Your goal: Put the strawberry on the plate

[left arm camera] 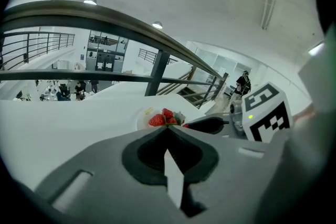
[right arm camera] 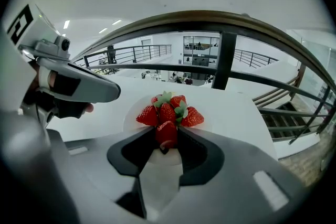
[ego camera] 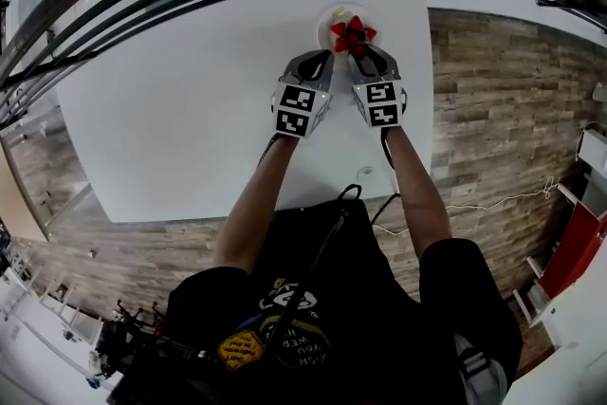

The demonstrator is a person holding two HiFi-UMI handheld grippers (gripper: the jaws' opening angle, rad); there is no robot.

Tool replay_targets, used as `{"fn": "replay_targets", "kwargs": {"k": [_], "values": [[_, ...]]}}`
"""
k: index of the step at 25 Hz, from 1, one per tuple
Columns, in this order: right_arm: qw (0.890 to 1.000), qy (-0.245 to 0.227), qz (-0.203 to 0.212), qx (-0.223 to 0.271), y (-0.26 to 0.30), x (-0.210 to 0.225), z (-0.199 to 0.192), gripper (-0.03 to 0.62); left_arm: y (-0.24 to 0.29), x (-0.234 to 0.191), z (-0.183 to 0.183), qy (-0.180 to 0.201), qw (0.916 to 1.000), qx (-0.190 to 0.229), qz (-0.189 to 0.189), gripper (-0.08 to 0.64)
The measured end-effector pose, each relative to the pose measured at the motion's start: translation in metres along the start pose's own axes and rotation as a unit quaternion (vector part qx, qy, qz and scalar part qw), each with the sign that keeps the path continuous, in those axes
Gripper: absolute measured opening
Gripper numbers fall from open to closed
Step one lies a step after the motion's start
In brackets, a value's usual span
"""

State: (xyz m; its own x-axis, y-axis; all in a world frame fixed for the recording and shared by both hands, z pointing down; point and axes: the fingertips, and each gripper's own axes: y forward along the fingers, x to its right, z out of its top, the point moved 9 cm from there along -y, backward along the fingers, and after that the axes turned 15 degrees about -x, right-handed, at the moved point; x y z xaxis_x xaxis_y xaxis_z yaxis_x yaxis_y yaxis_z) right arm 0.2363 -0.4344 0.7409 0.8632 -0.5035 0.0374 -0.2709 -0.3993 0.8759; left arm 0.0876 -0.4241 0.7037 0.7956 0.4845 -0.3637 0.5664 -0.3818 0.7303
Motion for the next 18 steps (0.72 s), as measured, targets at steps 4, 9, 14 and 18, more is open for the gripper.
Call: {"fn": "replay_targets", "kwargs": {"k": [4,9,14,18], "values": [[1.000,-0.011,-0.007,-0.001,0.002,0.002,0.002,0.140,-0.004,0.005,0.002,0.004,1.0000,0.001,0.004,0.000],[1.000,-0.007,0.007,0.006,-0.005,0.004,-0.001,0.172,-0.015,0.013,0.000,0.010,0.9999,0.007,0.009,0.000],[0.999,0.002,0.004,0.042,-0.027,0.007,0.002,0.167,-0.027,0.020,0.001,0.008,0.9997,0.013,0.021,0.000],[0.997,0.013,0.000,0.079,-0.059,0.005,0.009,0.132,-0.046,0.029,0.008,0.011,0.9992,0.026,0.027,0.000]]}}
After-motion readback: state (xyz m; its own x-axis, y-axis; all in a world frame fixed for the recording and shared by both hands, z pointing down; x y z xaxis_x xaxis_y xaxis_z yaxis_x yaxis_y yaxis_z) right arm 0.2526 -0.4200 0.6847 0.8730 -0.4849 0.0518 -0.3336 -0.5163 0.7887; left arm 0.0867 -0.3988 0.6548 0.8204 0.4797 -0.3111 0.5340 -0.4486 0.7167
